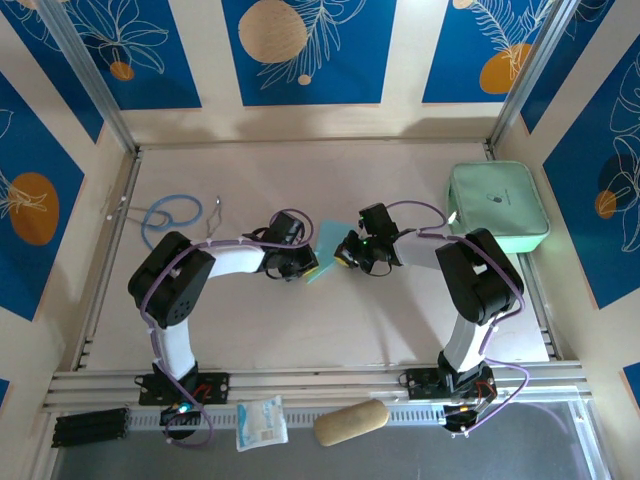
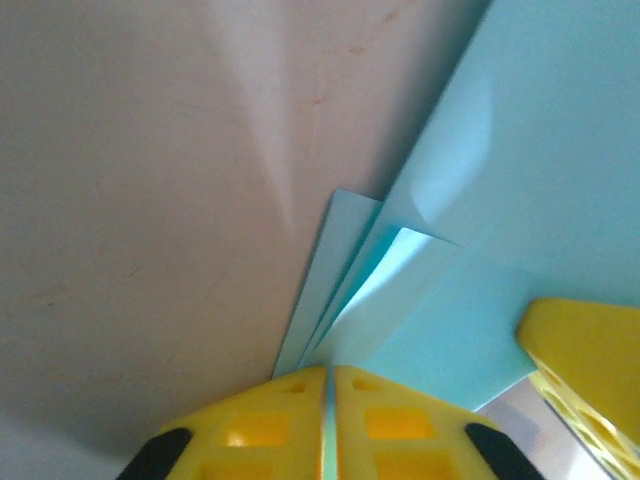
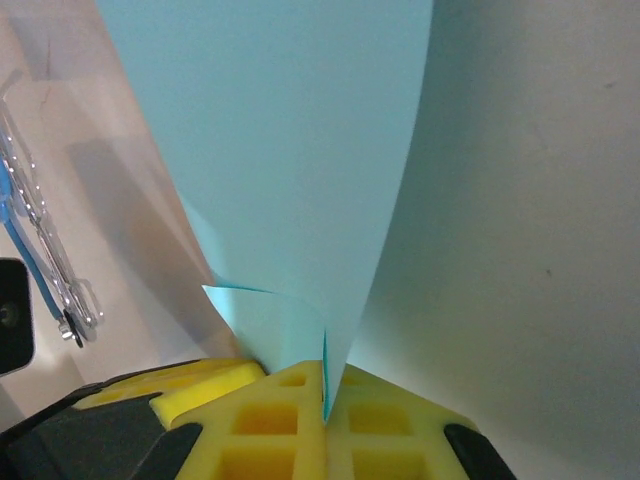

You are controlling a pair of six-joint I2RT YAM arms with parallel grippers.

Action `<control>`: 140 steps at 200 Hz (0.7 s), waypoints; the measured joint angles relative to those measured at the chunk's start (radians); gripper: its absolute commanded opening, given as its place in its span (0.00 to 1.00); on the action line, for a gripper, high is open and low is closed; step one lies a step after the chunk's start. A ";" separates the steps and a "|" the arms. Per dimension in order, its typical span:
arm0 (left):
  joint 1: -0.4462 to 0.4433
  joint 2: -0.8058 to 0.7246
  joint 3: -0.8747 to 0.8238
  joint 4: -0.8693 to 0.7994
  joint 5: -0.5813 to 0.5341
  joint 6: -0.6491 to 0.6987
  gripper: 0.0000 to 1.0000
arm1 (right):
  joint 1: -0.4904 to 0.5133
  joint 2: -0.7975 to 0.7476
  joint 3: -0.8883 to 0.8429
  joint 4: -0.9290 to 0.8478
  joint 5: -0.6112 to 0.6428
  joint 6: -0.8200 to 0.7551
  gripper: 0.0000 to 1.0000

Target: Fold a paper plane with a square sheet of paper (pick it up from the middle)

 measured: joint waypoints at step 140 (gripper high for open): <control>-0.081 -0.161 -0.164 0.263 -0.030 0.809 0.51 | -0.001 -0.155 -0.010 -0.174 0.133 0.112 0.00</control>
